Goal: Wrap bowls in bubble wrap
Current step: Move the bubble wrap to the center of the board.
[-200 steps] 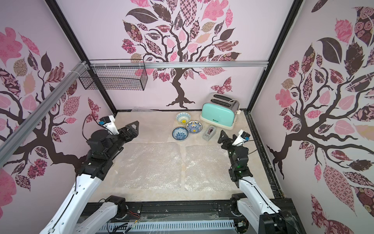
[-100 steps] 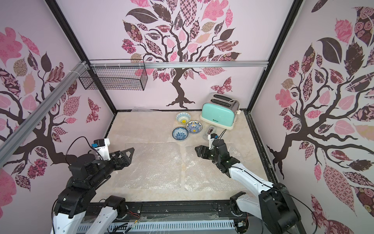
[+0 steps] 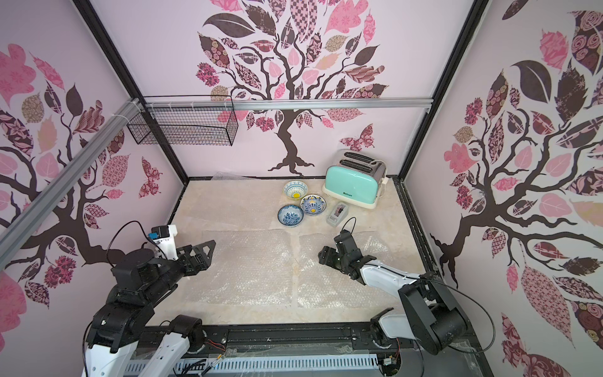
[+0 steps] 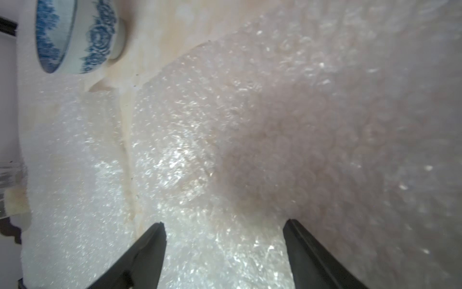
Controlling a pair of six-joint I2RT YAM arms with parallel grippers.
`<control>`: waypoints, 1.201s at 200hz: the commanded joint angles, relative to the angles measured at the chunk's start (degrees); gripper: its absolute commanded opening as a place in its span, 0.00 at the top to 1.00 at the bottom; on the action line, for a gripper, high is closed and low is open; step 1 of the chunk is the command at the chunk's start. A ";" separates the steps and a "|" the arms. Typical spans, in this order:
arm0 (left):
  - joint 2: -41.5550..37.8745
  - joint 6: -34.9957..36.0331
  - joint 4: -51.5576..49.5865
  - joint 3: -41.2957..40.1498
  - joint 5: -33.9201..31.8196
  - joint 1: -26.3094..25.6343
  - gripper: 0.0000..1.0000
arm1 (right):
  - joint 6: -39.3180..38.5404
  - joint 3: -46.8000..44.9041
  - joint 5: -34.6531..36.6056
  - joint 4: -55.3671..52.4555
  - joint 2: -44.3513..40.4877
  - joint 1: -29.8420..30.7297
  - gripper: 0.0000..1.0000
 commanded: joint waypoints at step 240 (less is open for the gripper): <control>-2.32 1.10 -0.03 -0.93 -1.14 0.07 0.05 | 3.07 3.60 26.39 -18.52 -6.13 -13.65 0.19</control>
